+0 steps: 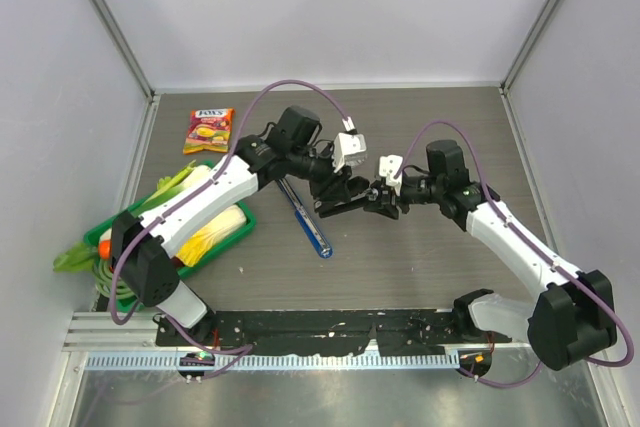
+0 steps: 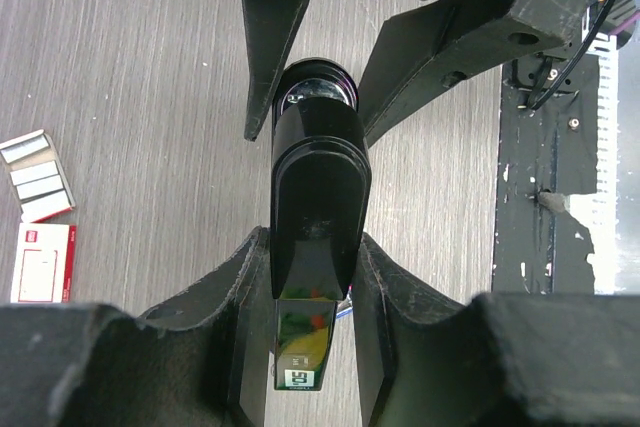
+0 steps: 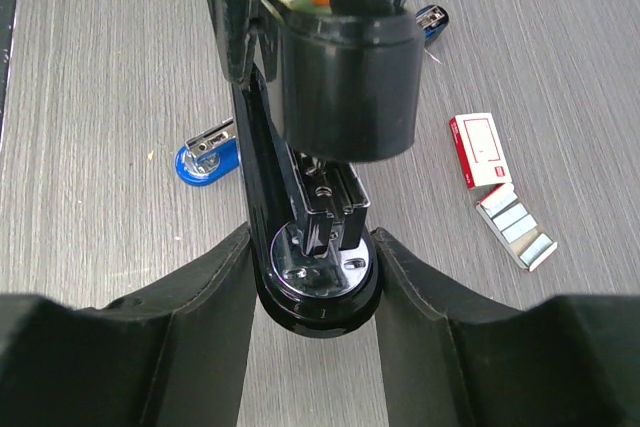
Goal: Load the staples into the stapler
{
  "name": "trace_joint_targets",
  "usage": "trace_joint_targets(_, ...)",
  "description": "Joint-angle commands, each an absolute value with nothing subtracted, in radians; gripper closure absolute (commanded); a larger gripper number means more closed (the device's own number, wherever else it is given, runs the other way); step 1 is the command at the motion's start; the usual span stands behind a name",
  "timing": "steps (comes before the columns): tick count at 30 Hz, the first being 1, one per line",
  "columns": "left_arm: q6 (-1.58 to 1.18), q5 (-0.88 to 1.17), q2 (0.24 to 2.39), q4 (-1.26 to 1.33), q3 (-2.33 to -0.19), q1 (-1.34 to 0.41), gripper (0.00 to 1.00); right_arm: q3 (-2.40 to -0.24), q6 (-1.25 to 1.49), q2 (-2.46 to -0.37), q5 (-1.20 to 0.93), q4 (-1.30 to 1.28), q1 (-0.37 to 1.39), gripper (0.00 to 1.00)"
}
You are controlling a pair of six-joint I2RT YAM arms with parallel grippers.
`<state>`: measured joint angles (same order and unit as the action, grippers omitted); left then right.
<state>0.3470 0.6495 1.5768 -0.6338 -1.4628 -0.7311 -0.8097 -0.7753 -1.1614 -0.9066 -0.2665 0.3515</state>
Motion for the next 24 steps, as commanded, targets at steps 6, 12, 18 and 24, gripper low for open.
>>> trace_joint_targets(6,0.233,0.762,1.488,-0.457,-1.456,-0.655,1.00,-0.784,-0.747,-1.173,-0.874,-0.199,0.354,0.66)
trace_joint_targets(12,0.101,0.807,1.440,-0.353,-1.451,-0.571,1.00,-0.770,-0.696,-1.206,-0.861,-0.155,0.354,0.69)
trace_joint_targets(18,-0.090,0.818,1.364,-0.189,-1.419,-0.439,1.00,-0.738,-0.605,-1.209,-0.857,-0.065,0.356,0.69)
trace_joint_targets(24,-0.323,0.793,1.313,0.076,-1.339,-0.327,1.00,-0.709,-0.519,-1.209,-0.856,0.047,0.371,0.70)
